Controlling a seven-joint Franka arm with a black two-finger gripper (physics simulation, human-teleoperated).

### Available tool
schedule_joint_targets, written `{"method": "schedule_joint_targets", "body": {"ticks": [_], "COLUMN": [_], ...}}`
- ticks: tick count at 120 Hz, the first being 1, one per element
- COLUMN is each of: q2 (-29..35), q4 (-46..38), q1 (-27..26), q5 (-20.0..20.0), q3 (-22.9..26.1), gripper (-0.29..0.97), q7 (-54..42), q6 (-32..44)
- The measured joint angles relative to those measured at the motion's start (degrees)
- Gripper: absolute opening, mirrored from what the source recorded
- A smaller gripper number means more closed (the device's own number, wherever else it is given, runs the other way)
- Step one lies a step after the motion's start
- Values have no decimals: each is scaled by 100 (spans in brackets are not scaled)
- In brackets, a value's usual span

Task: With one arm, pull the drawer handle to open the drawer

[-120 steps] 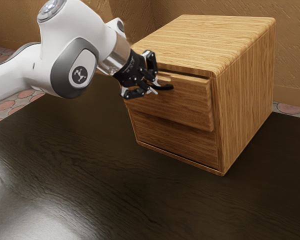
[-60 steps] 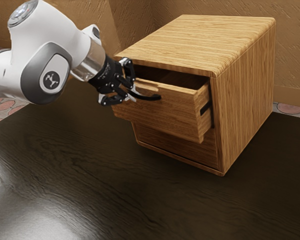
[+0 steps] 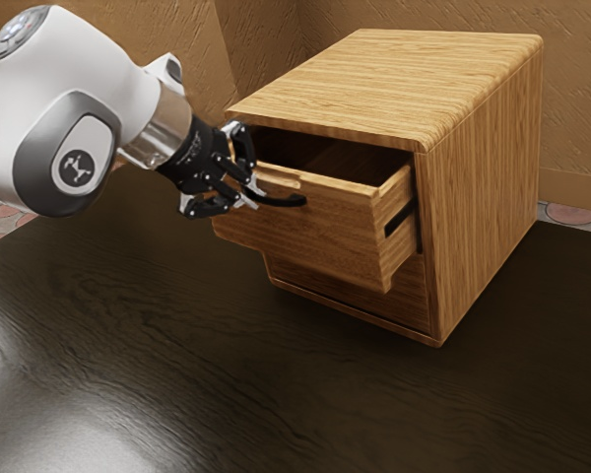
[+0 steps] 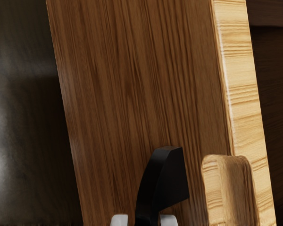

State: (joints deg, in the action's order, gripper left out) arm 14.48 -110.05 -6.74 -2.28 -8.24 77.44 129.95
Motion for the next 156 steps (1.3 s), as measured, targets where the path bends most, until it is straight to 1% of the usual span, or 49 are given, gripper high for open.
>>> {"method": "schedule_joint_targets", "body": {"ticks": [49,101,116,156], "q2": [563,1001,1078,1511], "q4": [-519,-937,-1006,-1381], "q1": [-112,-122,-195,-242], "q5": [7,4,7,9], "q3": [-4,-90,-89,-128], "gripper": [-7,-5,-4,-4], "q7": [-3,-3,-3,8], "q6": [6,23,24,28]}}
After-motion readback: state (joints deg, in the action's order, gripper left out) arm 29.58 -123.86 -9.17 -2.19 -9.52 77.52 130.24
